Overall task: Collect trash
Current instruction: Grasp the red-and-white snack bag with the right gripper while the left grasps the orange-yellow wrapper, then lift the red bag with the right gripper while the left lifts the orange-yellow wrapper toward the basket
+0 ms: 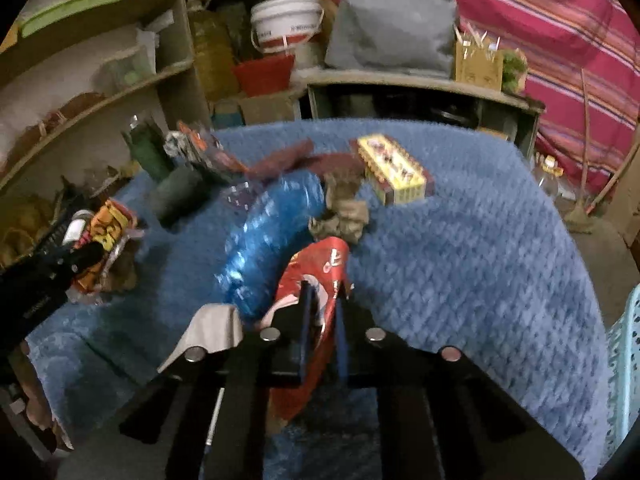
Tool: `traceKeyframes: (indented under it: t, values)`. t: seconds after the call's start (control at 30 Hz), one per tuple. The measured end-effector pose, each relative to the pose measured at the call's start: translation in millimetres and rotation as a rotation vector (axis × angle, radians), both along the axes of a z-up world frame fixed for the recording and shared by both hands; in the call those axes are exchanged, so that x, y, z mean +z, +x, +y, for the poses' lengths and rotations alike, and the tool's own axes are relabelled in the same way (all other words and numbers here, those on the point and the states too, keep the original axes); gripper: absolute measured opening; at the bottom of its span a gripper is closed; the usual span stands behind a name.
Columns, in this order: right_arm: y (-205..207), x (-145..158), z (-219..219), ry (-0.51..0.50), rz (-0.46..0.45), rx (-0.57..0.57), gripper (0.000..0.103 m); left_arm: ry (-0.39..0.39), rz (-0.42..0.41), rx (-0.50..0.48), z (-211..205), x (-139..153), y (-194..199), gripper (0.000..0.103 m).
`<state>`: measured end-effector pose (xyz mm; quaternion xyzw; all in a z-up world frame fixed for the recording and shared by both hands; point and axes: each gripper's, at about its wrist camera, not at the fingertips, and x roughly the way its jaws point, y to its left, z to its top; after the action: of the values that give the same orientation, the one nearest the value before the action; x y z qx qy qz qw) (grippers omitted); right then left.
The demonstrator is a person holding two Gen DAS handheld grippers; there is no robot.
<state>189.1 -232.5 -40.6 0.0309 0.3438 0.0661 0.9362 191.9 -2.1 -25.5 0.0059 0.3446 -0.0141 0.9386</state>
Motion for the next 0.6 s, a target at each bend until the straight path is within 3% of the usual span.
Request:
traceKeyframes:
  t: [0.2,0.33,0.47,0.6]
  values:
    - [-17.5,24.5,-15.8,-0.085,-0.125,-0.088,0.008,-0.016,-0.020,0.005,3.0,7.2,-5.3,0.023]
    - [-23.0,29.6,-34.6,-0.060,-0.150,-0.131,0.008,-0.021,-0.029,-0.006,-5.6,10.9,-6.7,0.020]
    - [-43.8,55.1,-44.1,-0.174,-0.286,-0.182,0.007,-0.019,-0.038,-0.032,-18.0,15.4,-10.6,0.020]
    - [-28.4,40.0,-64.0,-0.162,-0.181,-0.170,0.007,0.008,-0.062,-0.050,-33.4,16.7,-14.1,0.013]
